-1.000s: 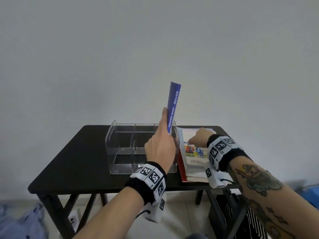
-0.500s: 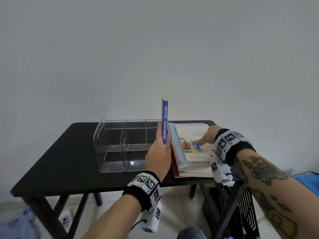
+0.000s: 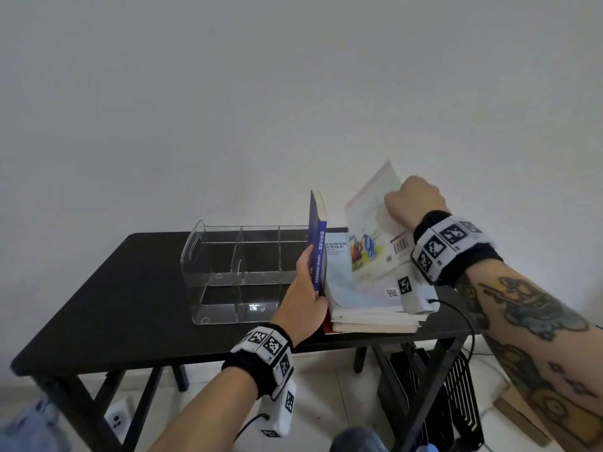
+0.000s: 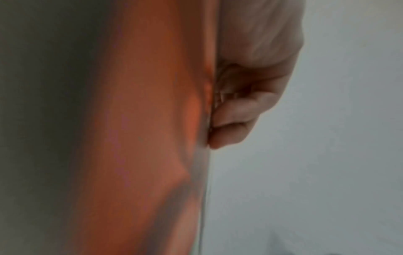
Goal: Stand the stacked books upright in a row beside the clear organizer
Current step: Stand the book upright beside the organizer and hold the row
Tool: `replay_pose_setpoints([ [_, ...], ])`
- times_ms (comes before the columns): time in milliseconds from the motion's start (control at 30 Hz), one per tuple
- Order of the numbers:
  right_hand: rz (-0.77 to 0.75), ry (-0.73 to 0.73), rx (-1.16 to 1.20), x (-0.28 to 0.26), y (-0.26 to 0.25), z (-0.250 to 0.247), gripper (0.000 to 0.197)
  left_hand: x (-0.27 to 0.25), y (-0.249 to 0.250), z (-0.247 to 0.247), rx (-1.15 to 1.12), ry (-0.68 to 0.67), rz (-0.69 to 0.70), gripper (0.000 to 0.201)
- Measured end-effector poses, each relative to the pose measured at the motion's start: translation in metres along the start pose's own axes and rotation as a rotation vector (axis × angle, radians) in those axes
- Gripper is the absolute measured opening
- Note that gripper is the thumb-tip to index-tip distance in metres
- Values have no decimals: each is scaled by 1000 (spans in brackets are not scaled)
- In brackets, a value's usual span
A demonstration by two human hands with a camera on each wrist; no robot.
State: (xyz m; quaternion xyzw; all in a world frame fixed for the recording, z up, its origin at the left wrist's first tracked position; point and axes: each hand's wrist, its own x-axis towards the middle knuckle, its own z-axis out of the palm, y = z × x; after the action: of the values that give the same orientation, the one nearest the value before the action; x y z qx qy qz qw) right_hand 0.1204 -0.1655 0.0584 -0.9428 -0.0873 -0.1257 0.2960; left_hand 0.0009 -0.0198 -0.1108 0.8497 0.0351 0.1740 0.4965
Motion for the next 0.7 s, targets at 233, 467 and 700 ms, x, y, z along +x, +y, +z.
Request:
replay_pose_setpoints([
  [233, -125, 314, 762, -15, -25, -17, 14, 4, -10, 0, 116, -40, 46, 99],
  [467, -254, 278, 711, -27, -43, -7, 34, 7, -6, -6, 119, -98, 25, 103],
  [700, -303, 337, 855, -37, -54, 3, 32, 9, -1, -12, 119, -147, -39, 104],
])
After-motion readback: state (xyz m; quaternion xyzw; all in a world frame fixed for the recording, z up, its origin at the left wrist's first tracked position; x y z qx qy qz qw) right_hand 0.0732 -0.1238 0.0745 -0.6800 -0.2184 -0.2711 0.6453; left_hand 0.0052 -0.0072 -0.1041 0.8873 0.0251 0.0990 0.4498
